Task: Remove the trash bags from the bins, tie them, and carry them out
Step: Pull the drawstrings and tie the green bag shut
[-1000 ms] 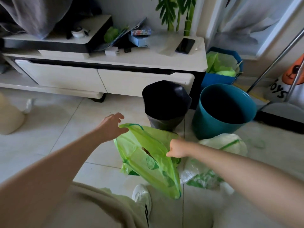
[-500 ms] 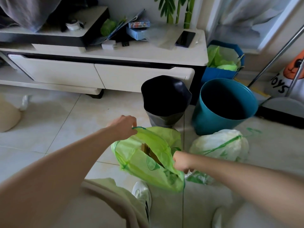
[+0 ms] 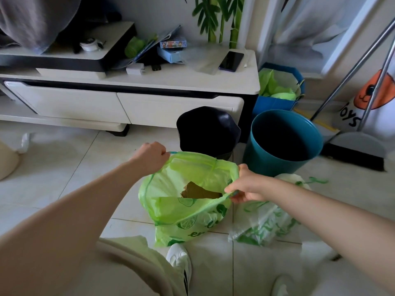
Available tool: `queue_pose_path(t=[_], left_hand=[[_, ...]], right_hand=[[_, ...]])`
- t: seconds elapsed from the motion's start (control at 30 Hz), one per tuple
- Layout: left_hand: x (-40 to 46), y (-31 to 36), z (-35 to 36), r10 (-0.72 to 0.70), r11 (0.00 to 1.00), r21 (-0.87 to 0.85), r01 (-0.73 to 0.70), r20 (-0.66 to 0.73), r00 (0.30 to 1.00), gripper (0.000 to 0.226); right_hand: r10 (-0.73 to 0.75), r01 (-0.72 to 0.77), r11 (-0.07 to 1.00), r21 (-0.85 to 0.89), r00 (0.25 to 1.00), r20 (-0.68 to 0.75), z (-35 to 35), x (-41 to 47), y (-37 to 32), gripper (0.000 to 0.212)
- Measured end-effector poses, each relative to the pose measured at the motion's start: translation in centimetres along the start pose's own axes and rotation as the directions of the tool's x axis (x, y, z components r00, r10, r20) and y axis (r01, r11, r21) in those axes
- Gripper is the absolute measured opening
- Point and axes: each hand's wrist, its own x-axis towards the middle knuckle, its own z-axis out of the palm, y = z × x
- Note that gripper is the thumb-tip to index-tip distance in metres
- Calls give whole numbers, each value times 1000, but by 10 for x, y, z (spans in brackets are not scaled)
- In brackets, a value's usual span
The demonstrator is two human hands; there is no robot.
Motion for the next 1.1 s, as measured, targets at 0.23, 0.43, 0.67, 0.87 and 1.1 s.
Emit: queue_pose_path(t=[0.23, 0.43, 0.67, 0.87, 1.1], left_hand=[[-1, 9, -12, -48, 951, -305, 56, 34, 998, 20], [-3, 12, -26, -84, 844, -514, 154, 156, 984, 13], [-4, 17, -36, -106, 801, -574, 170, 143, 984, 9], [-7, 26, -44, -91, 763, -635, 119, 77, 993, 16], [-13, 23, -48, -205, 754, -633, 174, 25, 978, 13]], right_hand=[[96, -101, 989, 105, 994, 53, -4, -15, -5, 39], [14, -3, 998, 66, 986, -165, -10, -24, -3, 22], [-140, 55, 967, -248, 930, -340, -25, -35, -8, 9], [-152, -6, 926, -378, 909, -387, -28, -45, -21, 12], [208, -253, 662, -705, 966, -151, -34, -62, -8, 14]])
